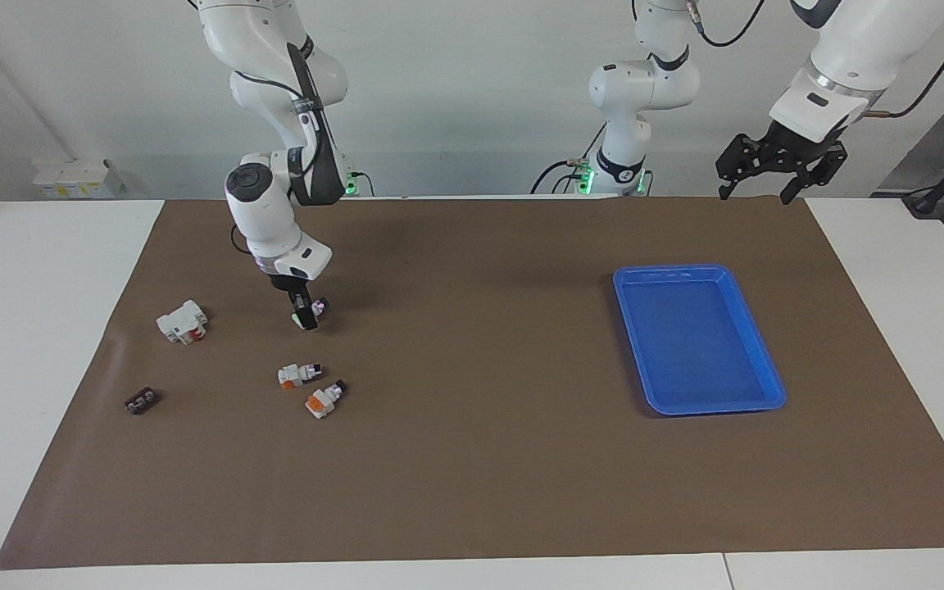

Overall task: Turn and place switch with both arms
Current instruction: 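Reach the right gripper down and grasp the green-and-white switch, then lift the switch with the right gripper while the left gripper reaches toward it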

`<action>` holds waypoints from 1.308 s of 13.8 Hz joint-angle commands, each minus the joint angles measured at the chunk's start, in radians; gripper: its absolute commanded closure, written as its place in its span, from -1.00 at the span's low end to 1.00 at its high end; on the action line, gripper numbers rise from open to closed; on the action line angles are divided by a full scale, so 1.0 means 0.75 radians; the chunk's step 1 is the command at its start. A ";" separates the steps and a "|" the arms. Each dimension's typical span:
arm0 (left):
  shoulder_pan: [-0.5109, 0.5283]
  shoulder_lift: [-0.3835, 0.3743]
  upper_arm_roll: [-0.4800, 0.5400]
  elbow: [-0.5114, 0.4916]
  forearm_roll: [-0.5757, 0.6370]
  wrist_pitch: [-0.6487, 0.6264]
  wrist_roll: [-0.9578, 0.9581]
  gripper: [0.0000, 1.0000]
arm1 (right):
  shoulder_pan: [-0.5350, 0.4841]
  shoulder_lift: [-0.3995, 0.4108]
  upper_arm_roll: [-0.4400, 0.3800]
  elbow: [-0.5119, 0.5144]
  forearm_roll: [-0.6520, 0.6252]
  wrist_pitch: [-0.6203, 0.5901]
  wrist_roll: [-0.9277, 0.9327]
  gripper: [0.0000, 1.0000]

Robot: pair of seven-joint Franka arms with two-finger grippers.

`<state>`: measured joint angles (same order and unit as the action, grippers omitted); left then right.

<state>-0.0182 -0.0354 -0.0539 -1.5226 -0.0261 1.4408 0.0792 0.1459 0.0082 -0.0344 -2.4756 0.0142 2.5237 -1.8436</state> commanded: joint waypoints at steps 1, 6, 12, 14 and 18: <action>-0.010 -0.039 0.002 -0.030 -0.010 -0.015 -0.003 -1.00 | -0.012 -0.023 0.001 -0.045 0.014 0.030 -0.035 0.09; -0.015 -0.031 0.004 -0.007 -0.020 0.002 -0.003 -1.00 | -0.013 -0.029 0.001 -0.033 0.014 -0.074 0.010 1.00; -0.049 -0.018 0.004 0.019 -0.150 0.014 -0.105 -1.00 | 0.041 -0.001 0.044 0.192 0.303 -0.248 0.049 1.00; -0.053 -0.020 0.004 0.015 -0.225 0.048 -0.216 -1.00 | 0.122 0.003 0.044 0.265 0.453 -0.260 0.055 1.00; -0.062 -0.071 -0.016 -0.105 -0.423 0.093 -0.412 -1.00 | 0.257 0.003 0.046 0.420 0.599 -0.309 0.334 1.00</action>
<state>-0.0493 -0.0443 -0.0712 -1.5220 -0.2651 1.4690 -0.1542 0.3065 0.0018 0.0008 -2.2368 0.4260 2.3444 -1.6920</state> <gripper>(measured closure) 0.000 0.595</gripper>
